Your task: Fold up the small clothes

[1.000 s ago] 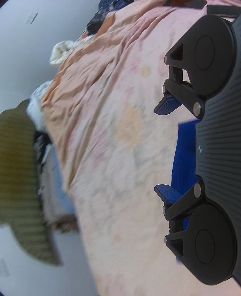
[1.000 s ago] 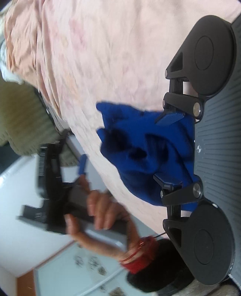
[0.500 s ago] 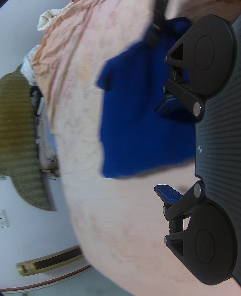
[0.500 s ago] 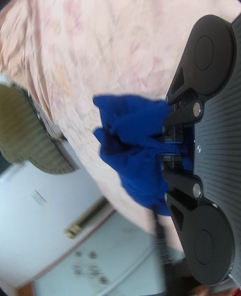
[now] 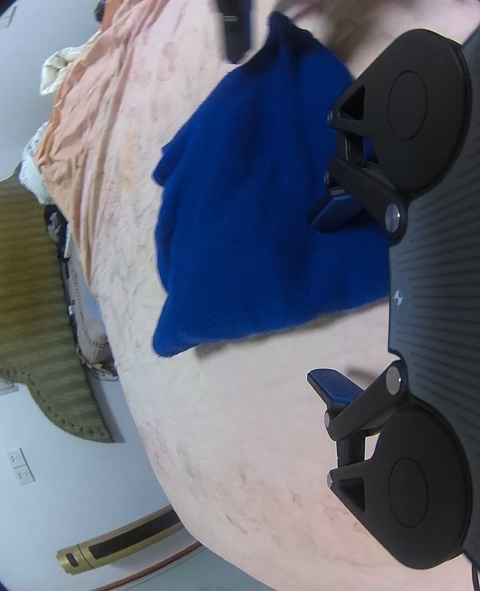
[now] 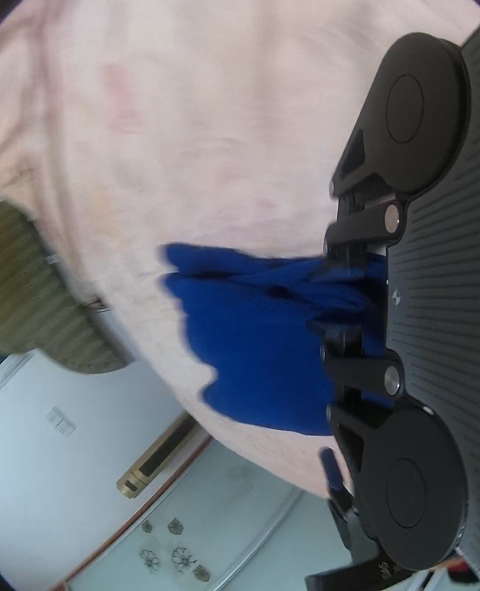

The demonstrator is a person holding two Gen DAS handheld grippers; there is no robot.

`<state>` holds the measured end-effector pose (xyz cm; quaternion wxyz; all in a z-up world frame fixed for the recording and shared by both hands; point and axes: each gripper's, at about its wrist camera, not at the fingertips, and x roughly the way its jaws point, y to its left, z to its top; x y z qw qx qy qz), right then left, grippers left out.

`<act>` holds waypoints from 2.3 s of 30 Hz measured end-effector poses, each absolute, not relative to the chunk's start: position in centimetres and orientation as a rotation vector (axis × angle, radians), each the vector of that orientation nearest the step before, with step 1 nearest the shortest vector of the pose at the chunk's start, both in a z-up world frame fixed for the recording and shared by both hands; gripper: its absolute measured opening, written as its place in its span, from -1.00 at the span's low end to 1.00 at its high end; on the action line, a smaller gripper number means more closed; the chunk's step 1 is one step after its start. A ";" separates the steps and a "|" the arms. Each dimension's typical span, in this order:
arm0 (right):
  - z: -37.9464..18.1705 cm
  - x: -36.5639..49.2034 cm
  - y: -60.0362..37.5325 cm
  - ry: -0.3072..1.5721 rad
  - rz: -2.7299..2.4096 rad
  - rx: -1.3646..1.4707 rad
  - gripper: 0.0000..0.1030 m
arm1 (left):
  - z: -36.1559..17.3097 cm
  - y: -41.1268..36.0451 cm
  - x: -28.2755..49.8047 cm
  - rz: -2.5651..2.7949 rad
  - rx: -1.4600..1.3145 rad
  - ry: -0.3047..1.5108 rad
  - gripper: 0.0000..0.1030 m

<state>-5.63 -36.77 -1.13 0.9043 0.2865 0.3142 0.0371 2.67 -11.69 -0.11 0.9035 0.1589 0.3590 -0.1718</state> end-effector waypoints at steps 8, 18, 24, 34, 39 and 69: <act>-1.6 5.3 -38.7 0.651 0.121 0.562 -0.09 | 1.4 -12.5 4.7 -0.321 0.296 0.691 0.62; -3.1 9.9 -37.8 0.660 0.071 0.510 -0.84 | 1.4 -13.3 12.5 -0.194 0.185 0.728 0.62; -4.2 8.2 -40.3 0.656 -0.021 0.510 -0.83 | -0.8 -13.9 13.5 -0.197 0.193 0.766 0.71; -0.9 4.3 -35.0 0.631 0.145 0.276 -0.13 | -0.8 -13.4 9.9 -0.222 0.241 0.744 0.78; -2.8 2.4 -35.7 0.697 -0.052 0.213 0.04 | 0.5 -12.0 7.2 -0.309 0.194 0.691 0.78; -4.6 -5.4 -31.8 0.823 0.284 0.550 -0.62 | -2.0 -4.6 3.1 -0.652 -0.062 0.883 -0.70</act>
